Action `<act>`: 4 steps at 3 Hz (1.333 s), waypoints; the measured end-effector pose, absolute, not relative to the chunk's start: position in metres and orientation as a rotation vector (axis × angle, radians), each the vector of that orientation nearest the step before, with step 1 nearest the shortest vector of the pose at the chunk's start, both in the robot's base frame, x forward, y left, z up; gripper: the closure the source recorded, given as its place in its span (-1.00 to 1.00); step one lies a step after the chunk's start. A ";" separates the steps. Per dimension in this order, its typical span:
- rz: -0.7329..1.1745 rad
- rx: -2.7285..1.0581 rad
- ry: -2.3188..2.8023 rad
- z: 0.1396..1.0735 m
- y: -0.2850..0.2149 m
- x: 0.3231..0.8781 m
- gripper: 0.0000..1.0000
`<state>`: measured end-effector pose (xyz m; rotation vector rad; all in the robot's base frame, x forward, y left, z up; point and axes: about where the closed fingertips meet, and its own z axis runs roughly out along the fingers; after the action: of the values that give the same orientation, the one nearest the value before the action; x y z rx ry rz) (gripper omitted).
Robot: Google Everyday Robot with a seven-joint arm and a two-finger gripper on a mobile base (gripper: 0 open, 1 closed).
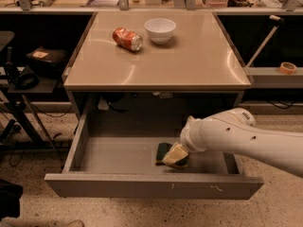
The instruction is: Pick sponge from top drawer and place on counter
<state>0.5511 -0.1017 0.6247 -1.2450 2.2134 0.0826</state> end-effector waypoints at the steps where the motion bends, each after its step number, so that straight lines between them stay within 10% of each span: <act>1: 0.082 -1.244 2.212 0.625 -0.102 0.552 -1.00; 4: 0.180 -1.219 2.230 0.594 -0.097 0.557 -1.00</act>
Offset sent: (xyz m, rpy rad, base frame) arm 0.0103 -0.0003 -0.0264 0.0626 0.0312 -0.0083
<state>0.5573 -0.0971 0.5940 -1.2193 2.2304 0.1797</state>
